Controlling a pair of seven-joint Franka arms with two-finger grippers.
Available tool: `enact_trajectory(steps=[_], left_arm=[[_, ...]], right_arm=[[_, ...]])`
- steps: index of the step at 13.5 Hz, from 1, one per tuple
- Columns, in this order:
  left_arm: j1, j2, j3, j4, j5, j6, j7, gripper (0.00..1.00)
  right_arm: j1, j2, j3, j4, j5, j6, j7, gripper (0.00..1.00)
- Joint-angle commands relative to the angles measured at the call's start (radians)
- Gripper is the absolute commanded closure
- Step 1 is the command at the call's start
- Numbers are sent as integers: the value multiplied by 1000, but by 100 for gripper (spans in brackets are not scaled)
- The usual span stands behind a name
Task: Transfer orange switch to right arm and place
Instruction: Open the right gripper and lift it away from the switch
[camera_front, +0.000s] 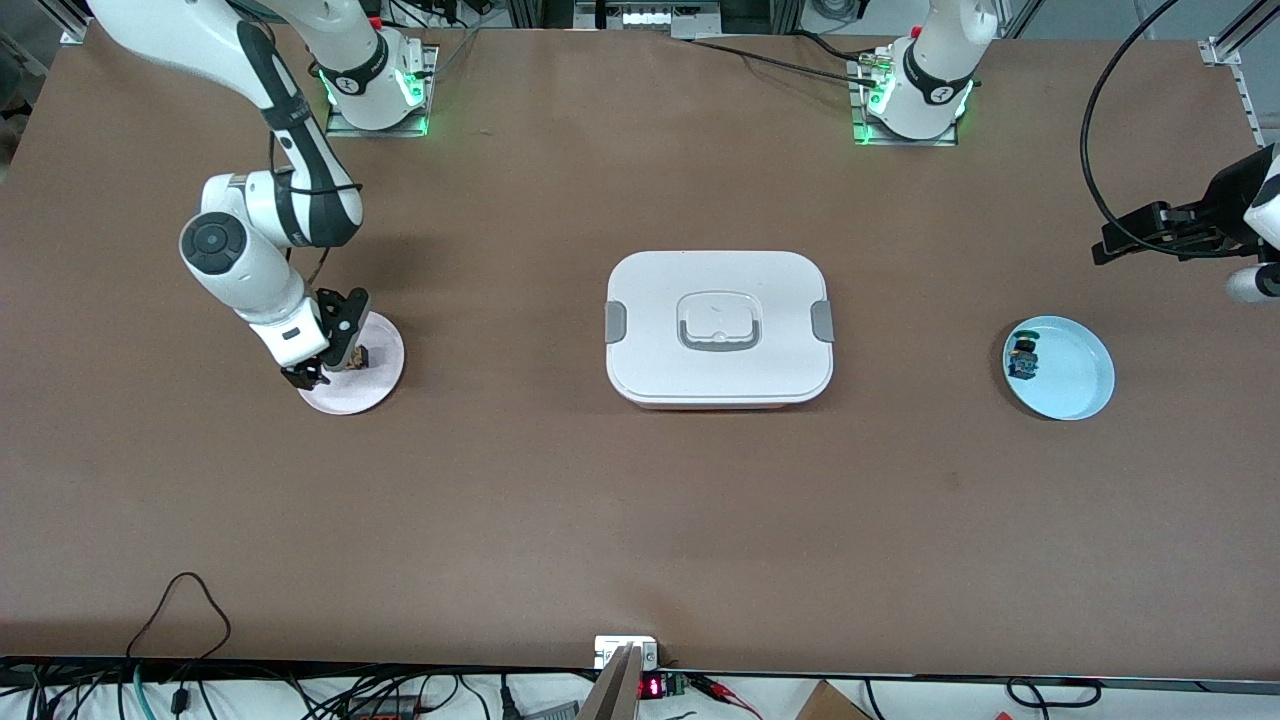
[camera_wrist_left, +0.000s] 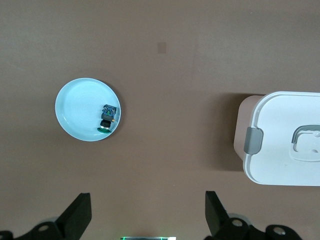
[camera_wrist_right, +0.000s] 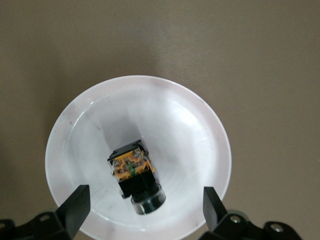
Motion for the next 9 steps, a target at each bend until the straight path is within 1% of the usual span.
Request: enact_trajectory(steps=[1,3,4,6,7,9], left_arm=[[-4,-8,-4,8,21,-16,15,0],[-4,-8,-5,8,19,-17,15,0],[-4,-8,-10,8,16,-20,13,0],[-4,-11,-11,8,7,-37,13,0],[-4,-11,-11,8,5,-39,13,0],[-8,-7,-17,8,2,-33,13,0]], right_arm=[[-4,-78,-5,50,62,-133,45,0],[-6,-86,-34,139,164,-287,98,0],[-6,-86,-45,187,183,-352,129,0],[-6,-86,-67,283,188,-478,227,0],[-7,-86,-70,334,189,-553,316,0],[-7,-97,-74,396,196,-666,526,0]])
